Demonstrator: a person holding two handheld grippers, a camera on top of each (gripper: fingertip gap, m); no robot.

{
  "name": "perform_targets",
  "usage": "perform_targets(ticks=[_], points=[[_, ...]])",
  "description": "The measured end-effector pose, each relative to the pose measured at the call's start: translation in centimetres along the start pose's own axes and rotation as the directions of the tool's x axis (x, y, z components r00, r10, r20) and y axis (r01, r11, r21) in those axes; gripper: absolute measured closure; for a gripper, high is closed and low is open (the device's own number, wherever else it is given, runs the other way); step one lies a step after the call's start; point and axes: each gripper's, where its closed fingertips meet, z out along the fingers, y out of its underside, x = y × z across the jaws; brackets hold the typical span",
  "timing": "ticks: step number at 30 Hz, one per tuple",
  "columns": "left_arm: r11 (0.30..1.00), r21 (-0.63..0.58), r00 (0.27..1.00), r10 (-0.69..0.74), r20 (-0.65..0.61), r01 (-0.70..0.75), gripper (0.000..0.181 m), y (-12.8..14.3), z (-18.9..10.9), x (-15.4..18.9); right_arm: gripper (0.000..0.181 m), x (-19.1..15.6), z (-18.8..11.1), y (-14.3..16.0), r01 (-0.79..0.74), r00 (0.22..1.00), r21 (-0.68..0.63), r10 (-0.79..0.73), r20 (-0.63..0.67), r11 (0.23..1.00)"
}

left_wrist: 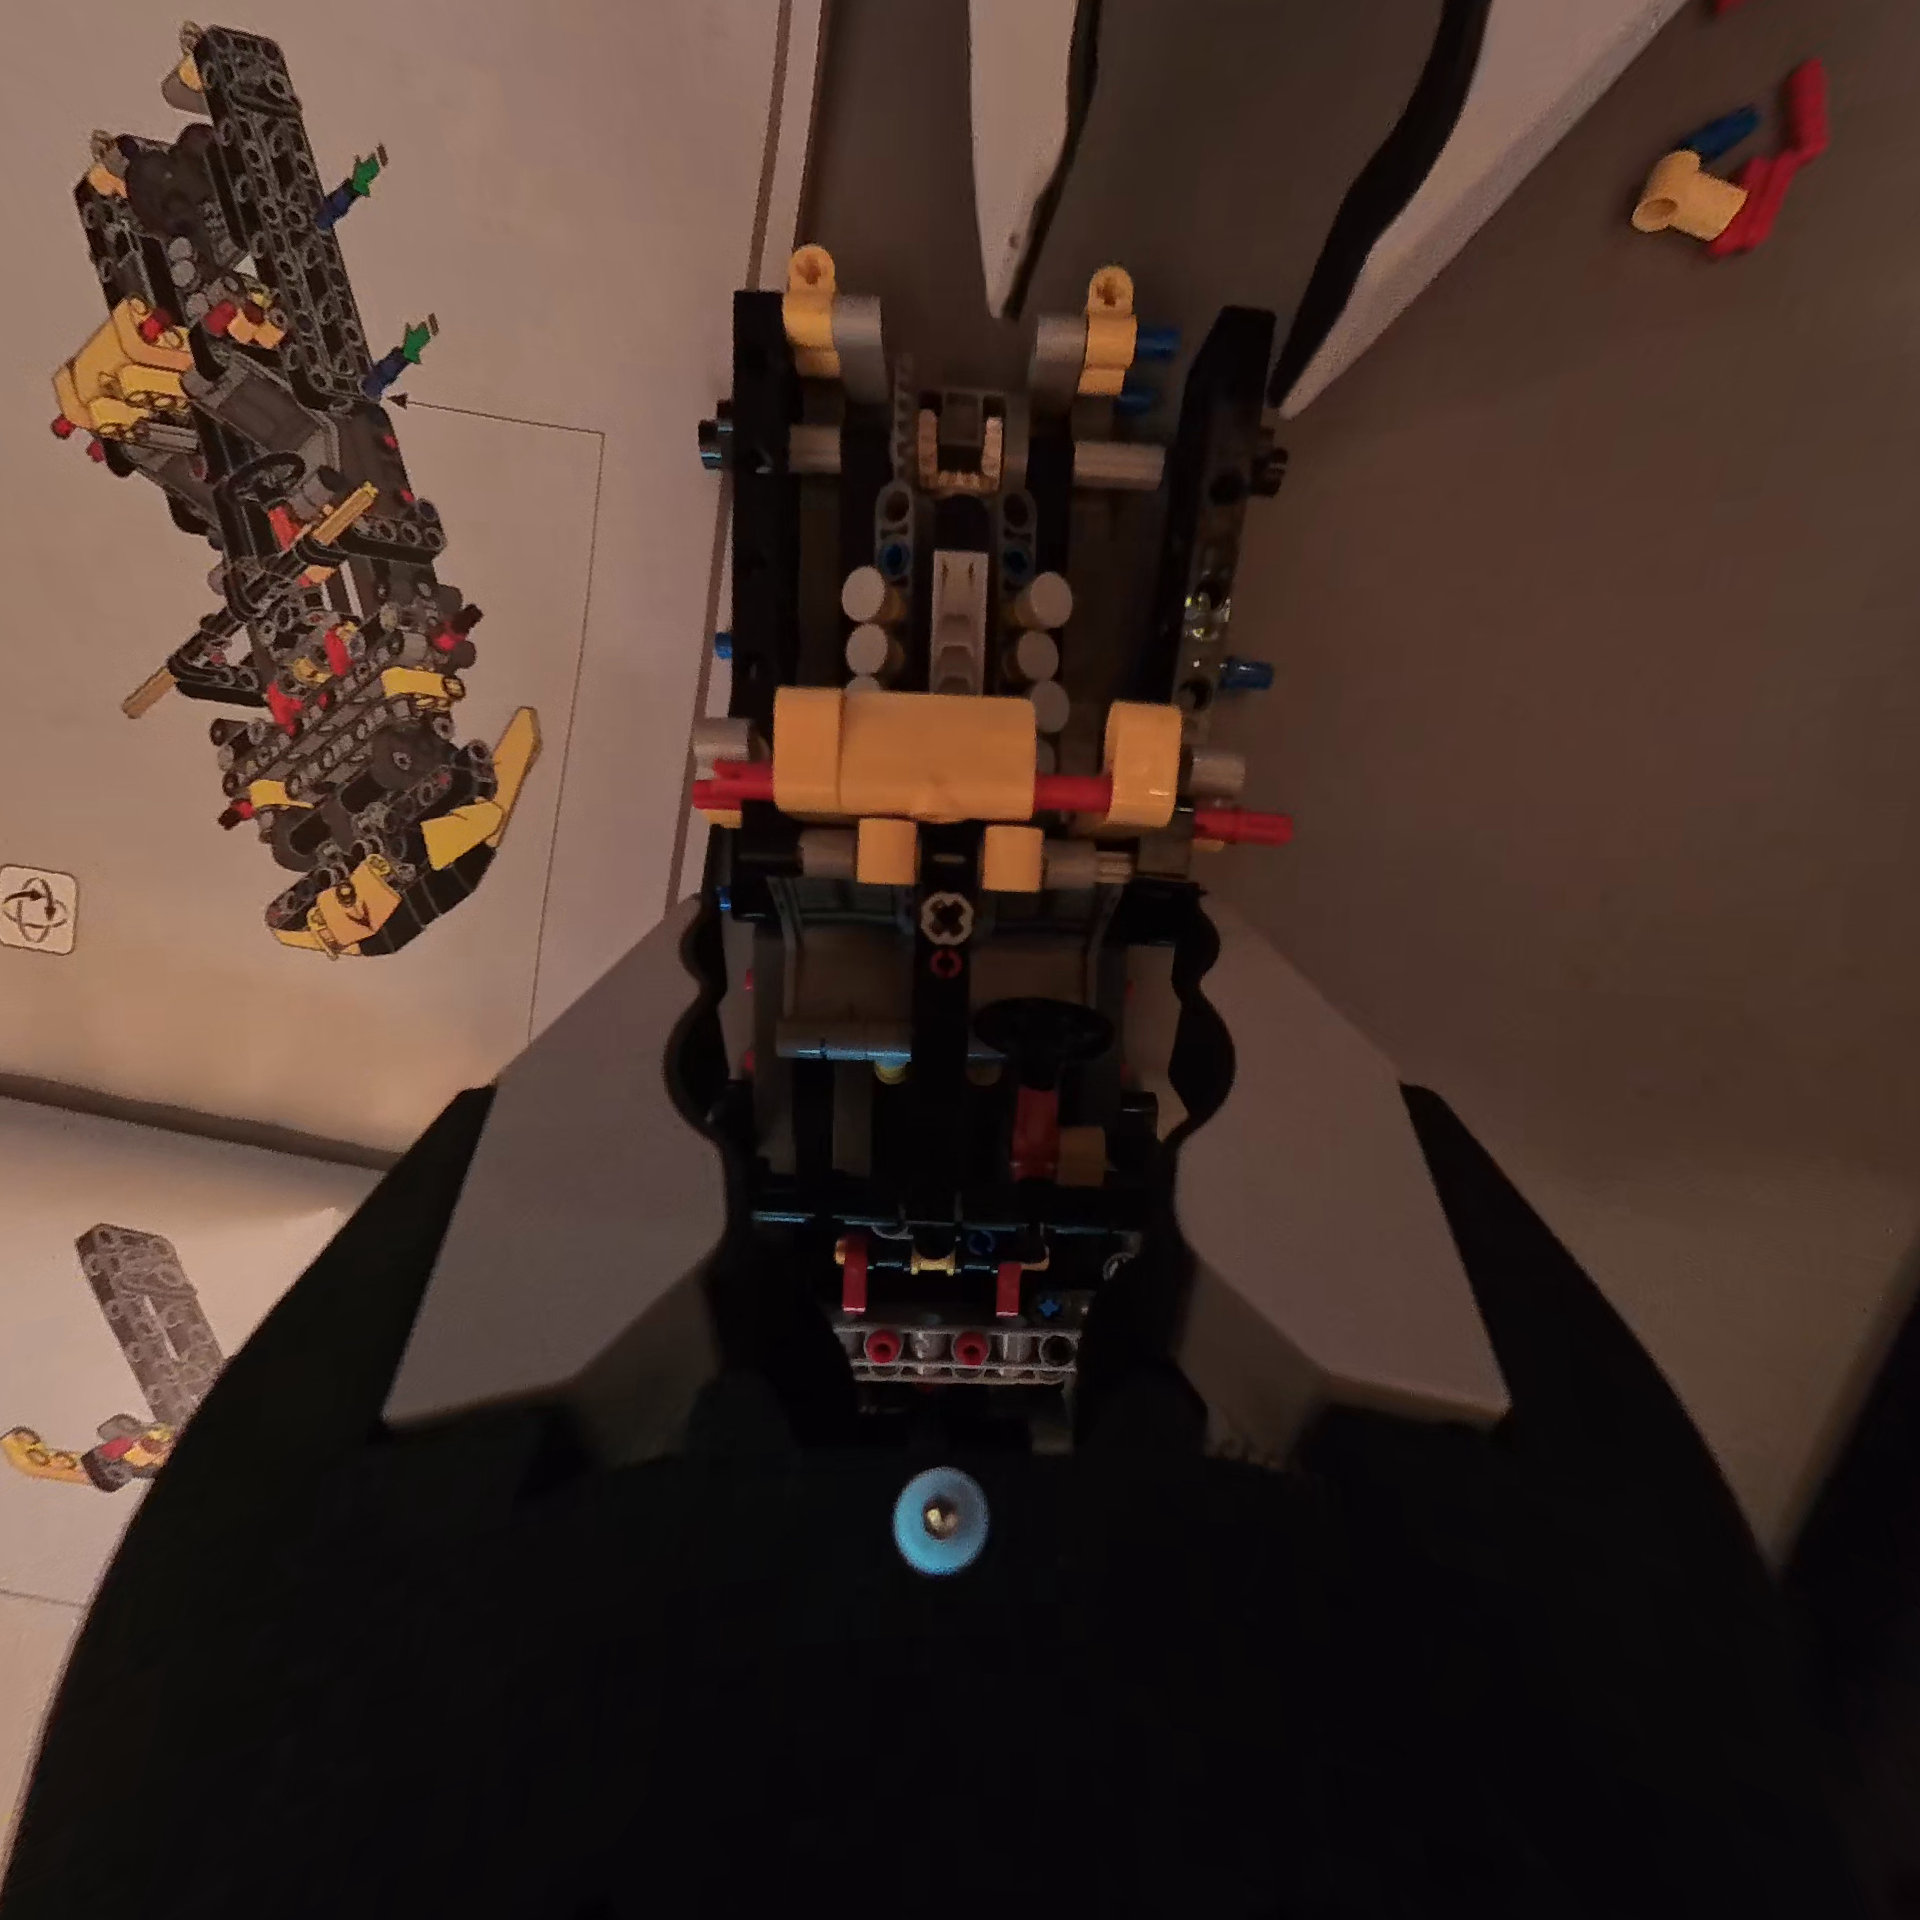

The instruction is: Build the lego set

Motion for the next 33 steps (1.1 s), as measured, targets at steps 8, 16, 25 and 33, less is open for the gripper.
perform_targets(ticks=[8, 16, 25, 33], points=[[1.0, 0.011, 1.0, -0.016, 0.015, 0.016, 0.092, -0.3, 0.08, 0.0, 0.149, 0.32, 0.67, 0.65, 0.031, 0.999, 0.02, -0.031, 0.005, 0.999], [1.0, 0.015, 1.0, -0.013, 0.003, 0.013, 0.092, -0.3, 0.08, 0.0, 0.149, 0.36, 0.76, 0.62, 0.052, 0.999, 0.071, -0.053, 0.002, 0.996], [1.0, 0.022, 1.0, 0.012, 0.009, -0.012, 0.097, -0.31, 0.03, 0.04, 0.149, 0.31, 0.79, 0.78, 0.044, 0.998, 0.008, -0.044, 0.053, 0.999], [0.999, 0.039, 1.0, 0.026, 0.002, -0.026, 0.097, -0.37, -0.06, 0.06, 0.15, 0.24, 0.69, 0.49, 0.047, 0.999, 0.038, -0.048, 0.012, 0.998]])
